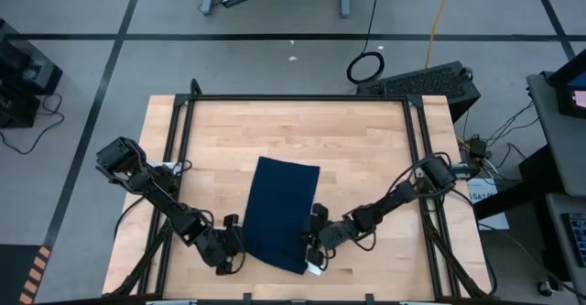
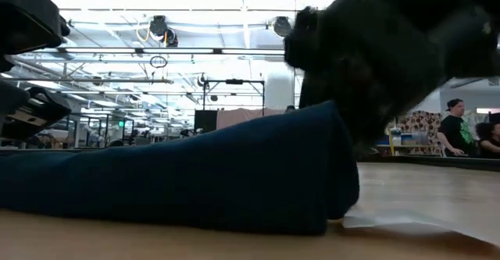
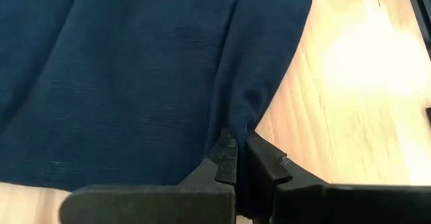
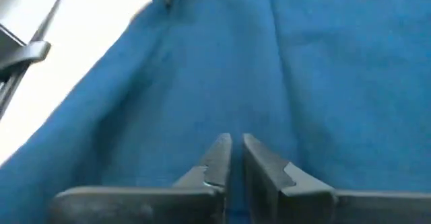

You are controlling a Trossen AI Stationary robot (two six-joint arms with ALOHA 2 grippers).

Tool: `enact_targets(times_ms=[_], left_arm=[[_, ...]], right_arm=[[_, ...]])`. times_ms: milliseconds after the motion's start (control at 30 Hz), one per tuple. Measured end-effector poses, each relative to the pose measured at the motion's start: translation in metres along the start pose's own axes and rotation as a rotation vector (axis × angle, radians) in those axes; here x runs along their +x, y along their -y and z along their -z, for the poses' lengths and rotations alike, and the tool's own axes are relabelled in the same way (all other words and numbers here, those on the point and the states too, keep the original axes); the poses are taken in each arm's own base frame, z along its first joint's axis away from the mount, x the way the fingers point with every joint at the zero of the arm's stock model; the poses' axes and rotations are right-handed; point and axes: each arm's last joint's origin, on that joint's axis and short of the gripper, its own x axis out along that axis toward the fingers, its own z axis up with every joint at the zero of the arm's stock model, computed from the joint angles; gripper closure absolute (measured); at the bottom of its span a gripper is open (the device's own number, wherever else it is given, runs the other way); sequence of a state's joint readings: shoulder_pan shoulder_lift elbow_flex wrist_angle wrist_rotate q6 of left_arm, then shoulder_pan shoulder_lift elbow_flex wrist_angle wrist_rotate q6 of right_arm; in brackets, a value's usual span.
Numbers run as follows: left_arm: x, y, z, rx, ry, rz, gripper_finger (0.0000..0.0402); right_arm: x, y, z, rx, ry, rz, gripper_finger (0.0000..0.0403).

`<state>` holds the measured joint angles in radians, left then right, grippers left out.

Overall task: Roll towel
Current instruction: Roll the dark blue towel

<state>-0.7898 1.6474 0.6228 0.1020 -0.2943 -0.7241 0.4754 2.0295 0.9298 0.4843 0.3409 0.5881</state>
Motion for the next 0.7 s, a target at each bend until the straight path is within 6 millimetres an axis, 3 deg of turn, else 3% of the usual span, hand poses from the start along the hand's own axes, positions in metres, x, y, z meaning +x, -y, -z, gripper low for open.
enact_targets(times_ms=[133,333,500,700], left_arm=[[0.0,0.0,0.0,0.0,0.001,0.0,0.0392],[0.0,0.0,0.0,-0.004,0.009,-0.008,0.0392],[0.0,-0.001,-0.001,-0.03,0.013,-0.02,0.0392],[0.0,-0.001,-0.001,-0.067,0.016,-0.024,0.0392]], right_arm=[[-0.021,-0.022,-0.004,-0.07,0.058,0.018,0.034],[-0.047,-0.067,0.021,-0.227,0.17,-0.015,0.0276],[-0.045,-0.085,0.047,-0.285,0.27,-0.049,0.026],[-0.03,-0.093,0.058,-0.307,0.281,-0.016,0.0281]])
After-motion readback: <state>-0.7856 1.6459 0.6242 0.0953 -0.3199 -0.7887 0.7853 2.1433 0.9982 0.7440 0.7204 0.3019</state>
